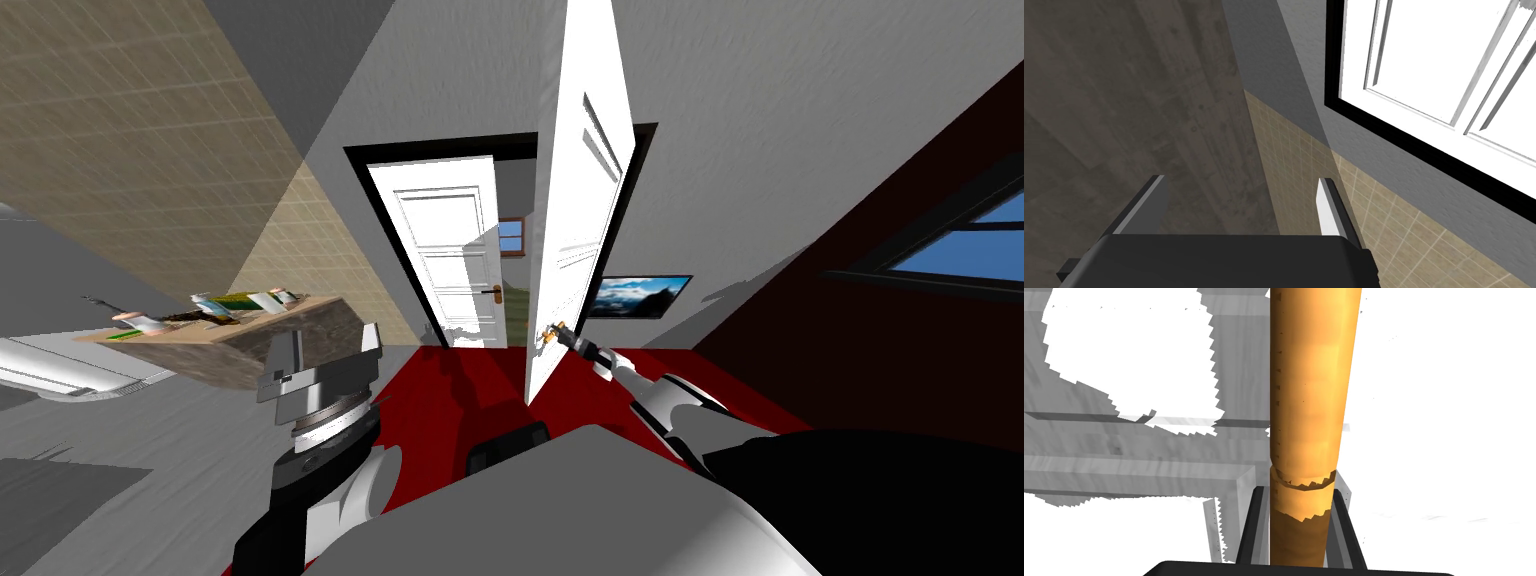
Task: Pull the door open
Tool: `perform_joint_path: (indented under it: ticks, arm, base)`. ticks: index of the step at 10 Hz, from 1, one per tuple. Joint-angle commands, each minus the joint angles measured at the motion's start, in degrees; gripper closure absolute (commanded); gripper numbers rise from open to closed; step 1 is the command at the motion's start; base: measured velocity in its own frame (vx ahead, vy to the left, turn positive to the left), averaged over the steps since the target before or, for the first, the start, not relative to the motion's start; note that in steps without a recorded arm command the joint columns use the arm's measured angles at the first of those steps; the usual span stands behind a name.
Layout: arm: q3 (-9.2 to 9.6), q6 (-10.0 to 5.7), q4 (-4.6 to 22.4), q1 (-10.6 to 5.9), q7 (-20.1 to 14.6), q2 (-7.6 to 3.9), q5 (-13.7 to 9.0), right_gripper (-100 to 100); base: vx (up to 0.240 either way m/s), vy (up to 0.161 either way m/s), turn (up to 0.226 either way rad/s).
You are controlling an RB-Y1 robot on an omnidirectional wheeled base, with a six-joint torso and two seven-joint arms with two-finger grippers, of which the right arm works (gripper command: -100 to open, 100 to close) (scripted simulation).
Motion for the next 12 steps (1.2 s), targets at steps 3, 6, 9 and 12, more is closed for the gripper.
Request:
perform_joint_path:
  ticks: [3,6,9,12]
  arm:
    - [0.29,-3.77,1.8,0.39,-0.5,-0.81,0.6,100]
    - [0.42,-6.40,2.9,0.68,-0.9,-1.50,1.0,100]
    - [0.32,-6.98,5.0,-0.46,-0.6,-1.50,1.1,100]
    - [0.39,-7.78,5.7,-0.81,-0.6,-1.43,1.4,100]
  base:
    - [-0.193,-0.163,0.160]
    - [-0.142,-0.134,0.106]
    - [-0.113,-0.107,0.112]
    - [-0.143,-0.142,0.136]
